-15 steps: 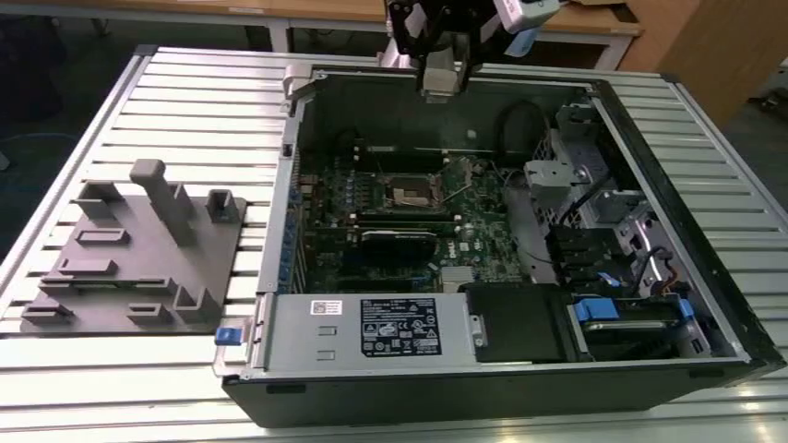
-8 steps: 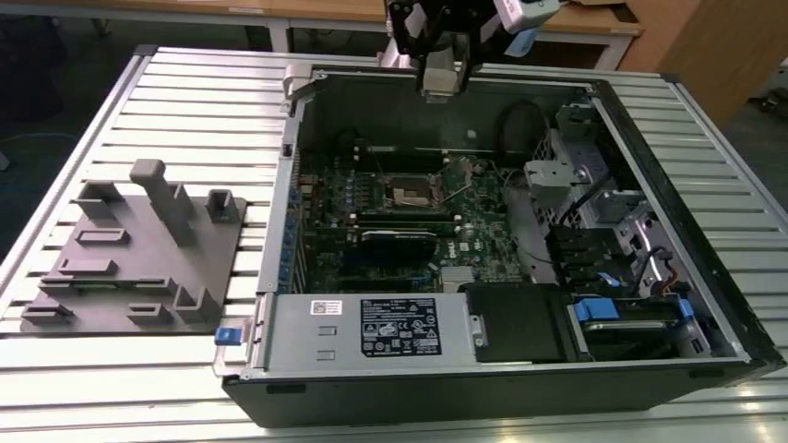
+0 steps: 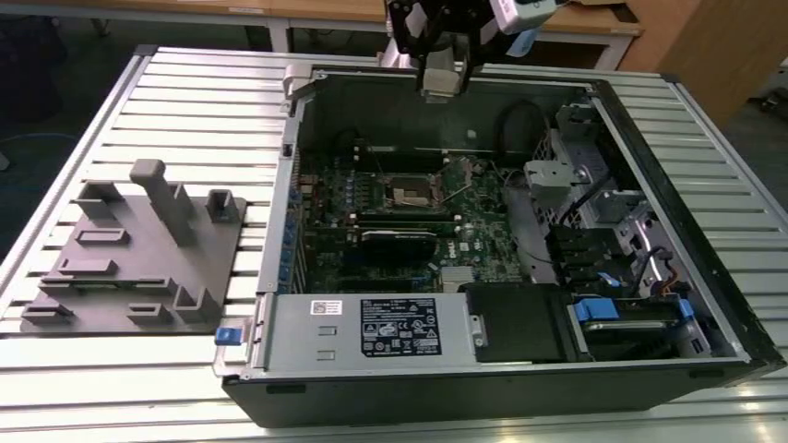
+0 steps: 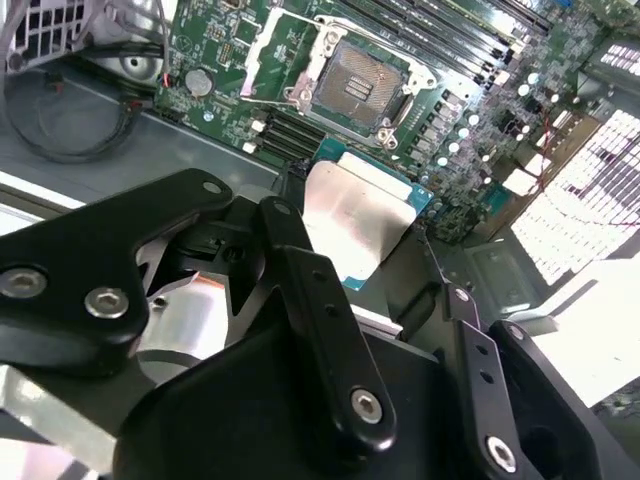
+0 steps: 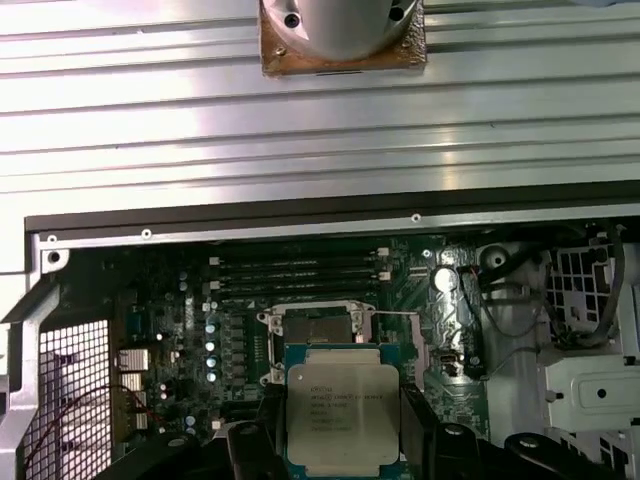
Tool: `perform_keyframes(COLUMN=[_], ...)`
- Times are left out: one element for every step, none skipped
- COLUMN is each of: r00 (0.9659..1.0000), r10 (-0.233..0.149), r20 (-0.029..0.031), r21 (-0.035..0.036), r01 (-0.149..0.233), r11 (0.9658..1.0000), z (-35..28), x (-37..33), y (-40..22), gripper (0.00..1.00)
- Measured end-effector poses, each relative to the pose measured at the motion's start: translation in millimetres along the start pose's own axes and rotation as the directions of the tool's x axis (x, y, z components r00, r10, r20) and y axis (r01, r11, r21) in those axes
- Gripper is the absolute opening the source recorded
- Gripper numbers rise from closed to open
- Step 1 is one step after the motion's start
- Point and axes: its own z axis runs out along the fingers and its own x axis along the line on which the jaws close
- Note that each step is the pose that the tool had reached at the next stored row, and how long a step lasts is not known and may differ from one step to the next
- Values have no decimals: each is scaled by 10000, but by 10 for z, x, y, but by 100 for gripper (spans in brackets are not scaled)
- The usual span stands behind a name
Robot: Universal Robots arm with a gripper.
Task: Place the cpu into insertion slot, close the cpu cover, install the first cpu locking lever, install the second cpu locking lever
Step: 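Place the cpu into insertion slot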
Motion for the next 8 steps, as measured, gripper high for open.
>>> perform_keyframes(r00=[10000, 10000, 10000, 9999, 9999, 9999, 9999, 9999], r10=[58, 82, 92, 100, 102, 106, 115, 121], r20=[4, 7, 9, 9, 9, 10, 11, 11], r21=[-1, -2, -3, -2, -2, -2, -2, -4], r01=[-58, -82, -92, -100, -102, -106, -115, -121], r11=[10000, 10000, 10000, 9999, 9999, 9999, 9999, 9999], z=[0, 0, 0, 0, 0, 0, 0, 1], x=[0, 0, 0, 0, 0, 3, 6, 11], y=[0, 0, -2, -5, -6, -6, -6, -7], gripper=[54, 54, 54, 54, 54, 54, 54, 54])
